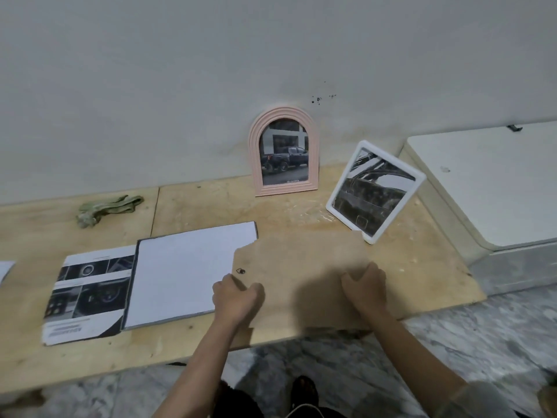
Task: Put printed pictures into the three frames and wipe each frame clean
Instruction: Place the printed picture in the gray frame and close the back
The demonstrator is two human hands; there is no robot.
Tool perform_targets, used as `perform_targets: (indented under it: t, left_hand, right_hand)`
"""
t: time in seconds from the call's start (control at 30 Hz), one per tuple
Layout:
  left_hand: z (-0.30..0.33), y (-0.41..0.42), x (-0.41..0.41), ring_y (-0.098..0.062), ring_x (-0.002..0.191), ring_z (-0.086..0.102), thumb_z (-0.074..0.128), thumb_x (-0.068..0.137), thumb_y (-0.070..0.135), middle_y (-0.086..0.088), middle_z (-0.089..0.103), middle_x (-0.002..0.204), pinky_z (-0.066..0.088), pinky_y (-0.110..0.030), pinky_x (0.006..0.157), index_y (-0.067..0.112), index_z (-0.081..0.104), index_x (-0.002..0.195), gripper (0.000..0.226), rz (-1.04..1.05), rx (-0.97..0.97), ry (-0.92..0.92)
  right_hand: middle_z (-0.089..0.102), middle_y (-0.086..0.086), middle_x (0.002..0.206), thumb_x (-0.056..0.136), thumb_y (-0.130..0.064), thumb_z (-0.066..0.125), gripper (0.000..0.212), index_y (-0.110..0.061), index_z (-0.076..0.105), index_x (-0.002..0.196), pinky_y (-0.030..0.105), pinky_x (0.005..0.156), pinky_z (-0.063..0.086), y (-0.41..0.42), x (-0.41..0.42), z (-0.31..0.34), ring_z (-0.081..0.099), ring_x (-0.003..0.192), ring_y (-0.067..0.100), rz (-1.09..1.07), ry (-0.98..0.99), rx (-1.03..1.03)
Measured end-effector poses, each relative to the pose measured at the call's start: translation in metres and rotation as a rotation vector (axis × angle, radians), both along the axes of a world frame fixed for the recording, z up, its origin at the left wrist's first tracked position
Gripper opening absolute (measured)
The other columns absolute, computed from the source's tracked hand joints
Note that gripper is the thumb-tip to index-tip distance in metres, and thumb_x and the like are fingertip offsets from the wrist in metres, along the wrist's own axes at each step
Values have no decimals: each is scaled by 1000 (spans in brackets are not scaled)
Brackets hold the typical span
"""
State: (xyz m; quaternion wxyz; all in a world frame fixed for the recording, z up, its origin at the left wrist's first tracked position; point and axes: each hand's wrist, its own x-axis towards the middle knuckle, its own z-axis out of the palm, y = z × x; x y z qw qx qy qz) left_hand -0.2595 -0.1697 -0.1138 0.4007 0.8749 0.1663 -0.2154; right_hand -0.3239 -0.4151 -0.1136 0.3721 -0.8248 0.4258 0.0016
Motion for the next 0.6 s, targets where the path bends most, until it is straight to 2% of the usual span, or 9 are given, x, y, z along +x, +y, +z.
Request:
perform_targets:
  t: [0.17,0.27,0.4,0.5,0.6]
  left_hand:
    - [8,70,11,-33,102,53,57,59,52,-13,50,111,52,-47,87,8,52,103,62,120,44,-40]
    - [7,114,21,-34,103,53,58,61,53,-15,51,112,51,-48,88,5,52,106,66,157,73,-65]
    - [6,160,33,-32,93,55,59,59,55,-15,53,101,52,-43,81,8,52,89,56,186,90,-78]
    - [-5,185,41,-37,91,58,58,54,59,-21,58,95,49,-42,77,11,49,77,53,206,97,-75]
    - [-14,197,47,-35,99,56,60,57,57,-15,58,102,50,-46,87,14,56,94,57,181,97,-90]
  right_hand:
    - [38,17,138,83,-27,64,76,-3,26,144,39,99,38,63,35,1,40,126,33,201,-32,87]
    - [41,18,137,83,-30,64,73,-3,31,142,38,98,39,103,57,-2,44,123,33,271,-40,128]
    - [41,16,138,80,-36,63,73,-8,34,140,35,96,41,151,83,-7,47,120,32,311,-48,142]
    - [39,19,138,82,-30,65,72,-4,34,141,33,101,36,175,97,-11,44,123,32,334,-75,129]
    - [38,20,139,83,-26,67,70,-1,35,140,32,104,32,186,107,-15,40,126,32,343,-89,115]
